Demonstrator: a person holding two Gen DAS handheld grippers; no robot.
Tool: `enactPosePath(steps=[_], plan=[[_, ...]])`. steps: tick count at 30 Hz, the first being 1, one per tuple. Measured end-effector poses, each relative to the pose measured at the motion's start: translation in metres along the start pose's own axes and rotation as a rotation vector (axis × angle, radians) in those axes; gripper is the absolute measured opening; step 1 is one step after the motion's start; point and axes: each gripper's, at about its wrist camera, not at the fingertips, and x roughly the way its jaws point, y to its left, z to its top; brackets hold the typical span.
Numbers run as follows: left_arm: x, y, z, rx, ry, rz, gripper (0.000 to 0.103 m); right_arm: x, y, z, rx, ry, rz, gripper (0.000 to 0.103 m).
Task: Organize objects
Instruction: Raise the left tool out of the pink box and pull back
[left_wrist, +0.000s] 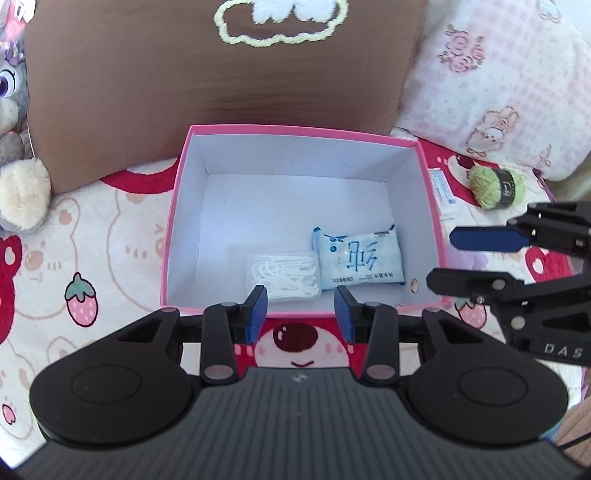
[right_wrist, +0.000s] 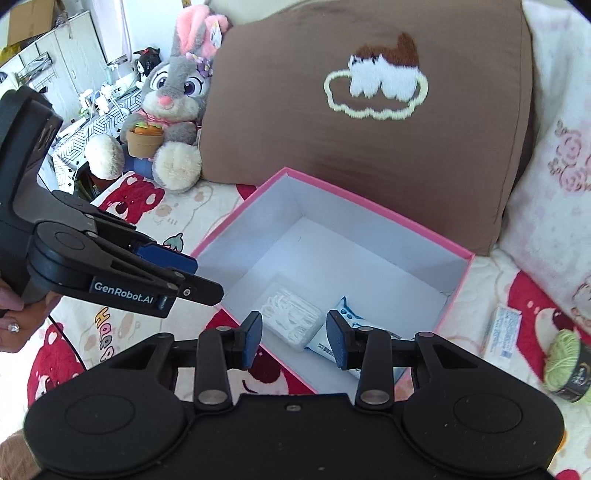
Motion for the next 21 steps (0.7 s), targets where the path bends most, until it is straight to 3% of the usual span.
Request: enactPosePath(steps=[7, 11, 16, 21], plan=[[-0.030, -0.019, -0.017, 0.023, 0.006, -0.037, 0.042, -0.041, 0.013, -0.015, 0.004, -0.033, 0.007, 0.046], [-0.050, -0.037, -0.029, 0.062, -0.032, -0.023, 0.042, -0.062, 0.018, -0.026, 0.007, -0.039, 0.017, 0.046], [-0.071, -0.059, -0.044, 0.105, -0.019, -0.066, 0.043, -0.089, 0.021, -0.044, -0.008, -0.029, -0.032, 0.047], [-0.082, -0.080, -0.060, 0.151, -0.006, -0.071, 0.045, -0.103, 0.020, -0.066, -0.015, 0.032, -0.139, 0.047]])
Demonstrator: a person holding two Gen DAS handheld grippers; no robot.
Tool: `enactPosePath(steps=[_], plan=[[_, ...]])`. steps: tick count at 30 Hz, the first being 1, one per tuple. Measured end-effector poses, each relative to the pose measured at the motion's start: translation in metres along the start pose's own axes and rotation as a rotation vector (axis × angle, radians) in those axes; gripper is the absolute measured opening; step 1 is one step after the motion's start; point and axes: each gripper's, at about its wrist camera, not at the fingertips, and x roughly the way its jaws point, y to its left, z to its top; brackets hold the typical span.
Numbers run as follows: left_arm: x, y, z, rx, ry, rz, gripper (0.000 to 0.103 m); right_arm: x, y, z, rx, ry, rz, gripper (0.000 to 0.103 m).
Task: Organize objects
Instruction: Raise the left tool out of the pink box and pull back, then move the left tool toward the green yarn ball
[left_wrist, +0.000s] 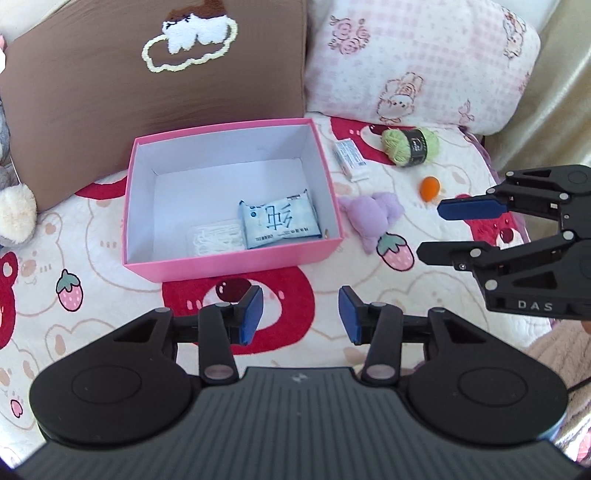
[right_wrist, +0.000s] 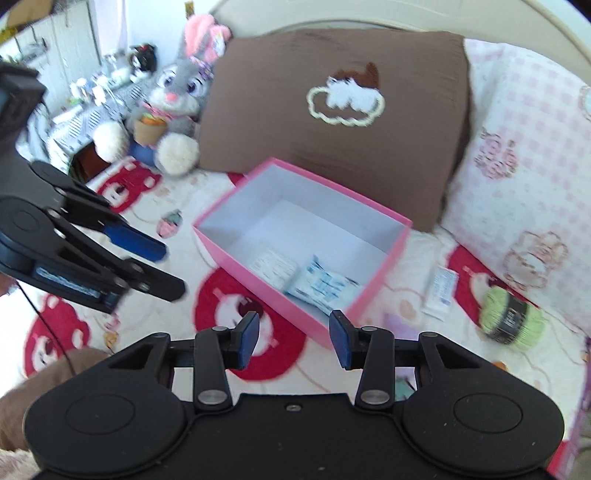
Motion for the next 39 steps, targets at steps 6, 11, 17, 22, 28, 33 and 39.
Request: enactPosePath(steps=[6, 11, 17, 22, 28, 33, 39], plan=[[-0.002, -0.027, -0.010, 0.039, 0.026, -0.009, 0.049, -0.016, -0.012, -0.029, 0.031, 0.032, -0.043, 0.052], [0.002, -0.053, -0.016, 0.079, 0.062, -0.031, 0.053, -0.027, -0.020, -0.047, 0.054, 0.046, -0.076, 0.060], [0.009, -0.084, -0.020, 0.136, 0.088, -0.057, 0.059, -0.035, -0.034, -0.064, 0.073, 0.068, -0.124, 0.073], [0.018, -0.103, -0.022, 0.170, 0.121, -0.082, 0.063, -0.041, -0.044, -0.081, 0.080, 0.068, -0.079, 0.079], [0.029, -0.116, -0.005, 0.159, 0.100, -0.089, 0.072, -0.049, -0.065, -0.086, 0.137, 0.025, -0.125, 0.085], [0.039, -0.122, 0.014, 0.130, 0.072, -0.119, 0.074, -0.066, -0.099, -0.080, 0.258, -0.089, -0.078, 0.085], [0.047, -0.121, 0.040, 0.098, 0.008, -0.131, 0.080, -0.070, -0.131, -0.074, 0.348, -0.178, -0.112, 0.086]])
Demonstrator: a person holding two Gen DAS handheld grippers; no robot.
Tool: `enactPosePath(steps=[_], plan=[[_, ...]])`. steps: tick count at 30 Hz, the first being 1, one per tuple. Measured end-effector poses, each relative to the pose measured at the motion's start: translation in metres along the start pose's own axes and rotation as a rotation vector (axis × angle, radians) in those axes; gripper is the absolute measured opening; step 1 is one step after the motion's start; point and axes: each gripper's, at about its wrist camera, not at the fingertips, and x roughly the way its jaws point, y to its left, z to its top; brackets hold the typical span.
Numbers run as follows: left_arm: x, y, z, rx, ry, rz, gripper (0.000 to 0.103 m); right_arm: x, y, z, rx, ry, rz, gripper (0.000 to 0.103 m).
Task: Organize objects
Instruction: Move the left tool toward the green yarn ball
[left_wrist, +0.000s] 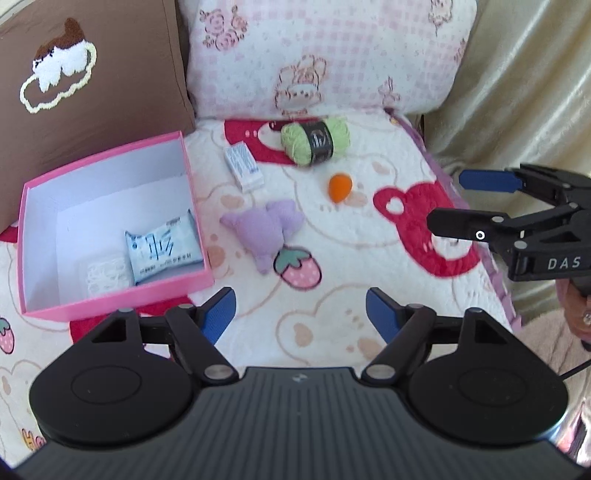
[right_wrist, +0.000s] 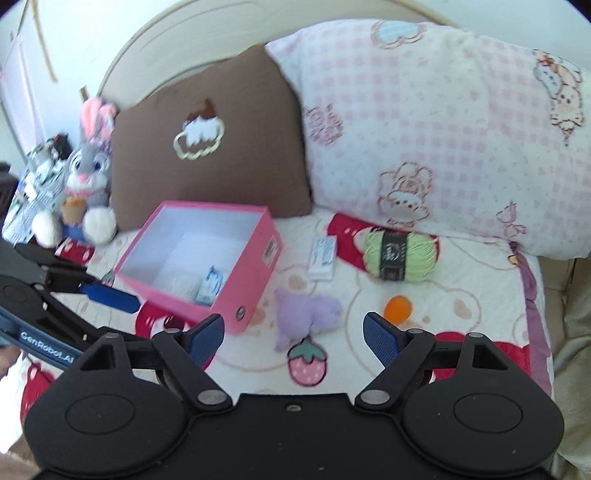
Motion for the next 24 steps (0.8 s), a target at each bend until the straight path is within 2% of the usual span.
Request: enactPosePath(steps=[5, 8, 10, 12, 15, 17, 21, 24], plan=[[0.009, 0.007, 0.028, -0.032, -0.091, -0.016, 0.086, 0.015, -0.009, 0.017, -0.002, -0.062, -0.049, 0.087], [0.020, 0.009, 0.043, -0.053, -0.132, -0.024, 0.089, 0.030, -0.011, 0.032, -0.009, -0.078, -0.110, 0.088], [0.031, 0.011, 0.053, -0.060, -0.133, -0.030, 0.089, 0.041, -0.013, 0.041, -0.008, -0.059, -0.186, 0.088], [0.040, 0.013, 0.063, -0.074, -0.090, -0.038, 0.089, 0.052, -0.021, 0.048, 0.041, -0.022, -0.240, 0.088], [0.050, 0.018, 0.077, -0.088, -0.062, -0.051, 0.089, 0.062, -0.039, 0.057, 0.139, 0.013, -0.185, 0.088], [0.054, 0.019, 0.085, -0.075, -0.077, -0.034, 0.089, 0.069, -0.045, 0.062, 0.180, 0.013, -0.167, 0.088], [0.071, 0.028, 0.098, -0.103, -0.097, -0.059, 0.089, 0.081, -0.053, 0.069, 0.258, -0.016, -0.185, 0.088], [0.082, 0.035, 0.105, -0.123, -0.132, -0.051, 0.088, 0.090, -0.056, 0.072, 0.282, -0.017, -0.164, 0.088]])
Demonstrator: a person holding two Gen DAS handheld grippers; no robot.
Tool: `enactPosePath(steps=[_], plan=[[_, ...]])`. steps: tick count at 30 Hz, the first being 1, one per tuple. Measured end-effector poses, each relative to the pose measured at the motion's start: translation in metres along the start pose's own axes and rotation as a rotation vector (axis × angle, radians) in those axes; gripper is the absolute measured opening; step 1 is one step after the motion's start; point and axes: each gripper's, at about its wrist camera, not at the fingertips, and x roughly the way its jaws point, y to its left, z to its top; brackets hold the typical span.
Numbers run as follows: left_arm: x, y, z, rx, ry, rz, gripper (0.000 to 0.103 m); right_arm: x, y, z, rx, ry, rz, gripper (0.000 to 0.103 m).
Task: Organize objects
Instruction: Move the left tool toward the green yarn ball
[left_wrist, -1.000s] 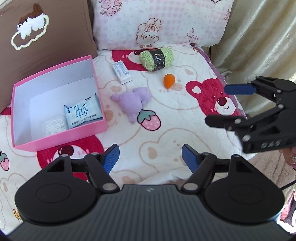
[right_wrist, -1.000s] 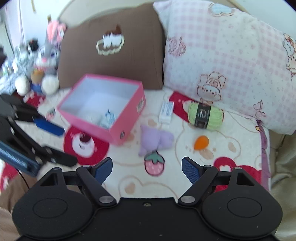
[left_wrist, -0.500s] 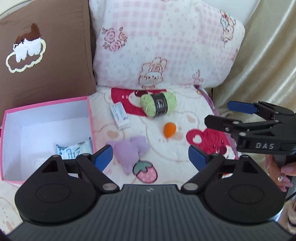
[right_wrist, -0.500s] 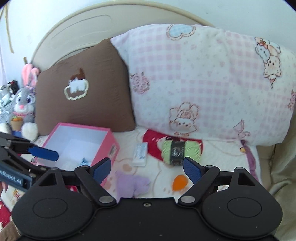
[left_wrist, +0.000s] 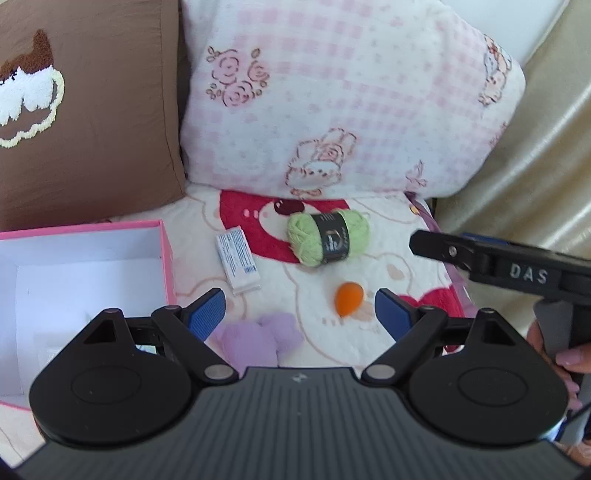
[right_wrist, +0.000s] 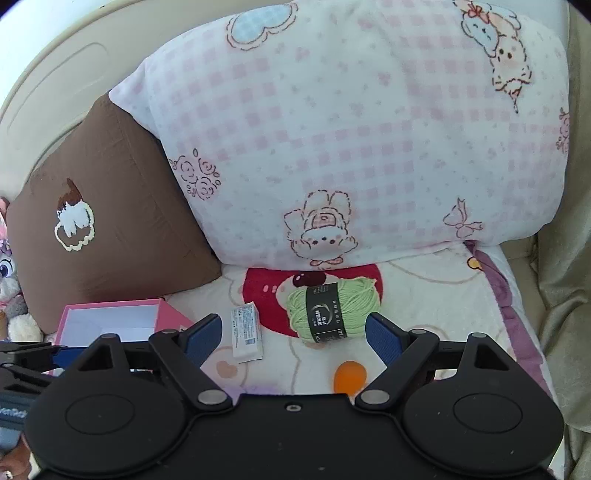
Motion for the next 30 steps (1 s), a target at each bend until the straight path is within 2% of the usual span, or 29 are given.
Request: enactPosePath(steps=[4, 9, 13, 17, 19, 22, 23, 26, 30], plan=[[0.014, 0.006, 0.006, 0.006, -0.052, -0.009, 0.088, 0.018, -0.008, 0.003, -0.009, 0.002, -0.004, 0.088], [0.044, 0.009, 0.006, 0.012, -0.079, -0.015, 0.088, 0.047, -0.027, -0.003, -0.005, -0.054, 0.015, 0.088], [0.077, 0.018, 0.006, -0.067, -0.034, -0.054, 0.088, 0.076, -0.046, -0.014, 0.032, -0.056, 0.032, 0.088], [0.105, 0.024, 0.002, -0.107, -0.001, -0.030, 0.088, 0.101, -0.063, -0.021, 0.091, -0.020, 0.104, 0.086], [0.116, 0.026, 0.001, -0.112, 0.009, -0.038, 0.087, 0.108, -0.068, -0.023, 0.097, -0.029, 0.102, 0.086], [0.128, 0.027, -0.001, -0.112, -0.026, -0.034, 0.084, 0.114, -0.076, -0.023, 0.112, -0.057, 0.109, 0.086], [0.132, 0.028, -0.001, -0.114, -0.039, -0.046, 0.080, 0.115, -0.078, -0.023, 0.112, -0.070, 0.107, 0.086], [0.145, 0.033, 0.000, -0.138, -0.051, -0.093, 0.078, 0.118, -0.079, -0.024, 0.079, -0.115, 0.054, 0.086], [0.160, 0.028, 0.001, -0.112, -0.071, -0.096, 0.075, 0.121, -0.081, -0.026, 0.036, -0.169, 0.034, 0.086]])
